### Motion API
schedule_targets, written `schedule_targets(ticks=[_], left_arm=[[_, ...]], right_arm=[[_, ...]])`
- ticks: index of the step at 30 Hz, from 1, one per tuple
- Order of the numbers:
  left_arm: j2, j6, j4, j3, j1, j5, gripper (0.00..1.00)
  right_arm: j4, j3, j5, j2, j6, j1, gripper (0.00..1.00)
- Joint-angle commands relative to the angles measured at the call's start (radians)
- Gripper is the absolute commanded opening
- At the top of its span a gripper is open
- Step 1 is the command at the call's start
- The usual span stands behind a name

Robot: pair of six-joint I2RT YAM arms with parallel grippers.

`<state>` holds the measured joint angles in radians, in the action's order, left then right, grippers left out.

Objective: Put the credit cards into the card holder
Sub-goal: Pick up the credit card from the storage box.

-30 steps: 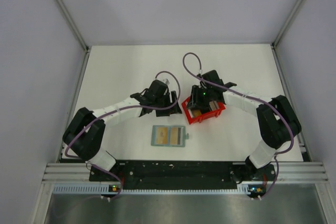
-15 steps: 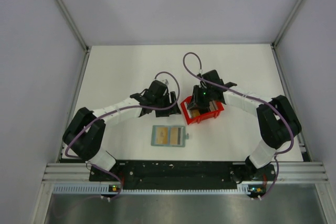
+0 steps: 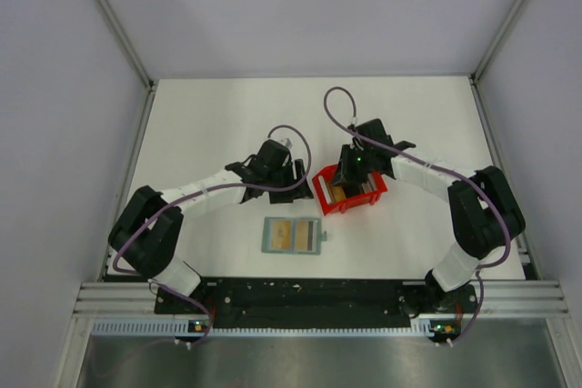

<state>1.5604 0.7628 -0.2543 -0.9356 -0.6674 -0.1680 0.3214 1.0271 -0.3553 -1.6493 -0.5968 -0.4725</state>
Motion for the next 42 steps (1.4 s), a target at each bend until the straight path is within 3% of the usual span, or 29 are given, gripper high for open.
schedule_targets(ticks=[1, 3, 7, 12, 42], left_arm=[[0.0, 0.007, 0.038, 0.014, 0.006, -0.008, 0.68], [-0.003, 0.007, 0.038, 0.014, 0.006, -0.01, 0.68], [-0.002, 0.007, 0.041, 0.014, 0.006, -0.011, 0.68], [0.001, 0.009, 0.046, 0.014, 0.006, -0.016, 0.68], [-0.016, 0.023, 0.056, 0.041, 0.006, -0.03, 0.67]], right_arm=[[-0.025, -0.01, 0.042, 0.033, 0.009, 0.011, 0.14], [-0.018, -0.012, 0.058, 0.032, 0.009, 0.011, 0.16], [-0.051, -0.018, 0.001, 0.045, -0.011, 0.011, 0.32], [-0.114, -0.045, -0.025, 0.066, -0.049, 0.009, 0.41], [-0.036, -0.013, 0.082, -0.012, 0.02, -0.046, 0.36]])
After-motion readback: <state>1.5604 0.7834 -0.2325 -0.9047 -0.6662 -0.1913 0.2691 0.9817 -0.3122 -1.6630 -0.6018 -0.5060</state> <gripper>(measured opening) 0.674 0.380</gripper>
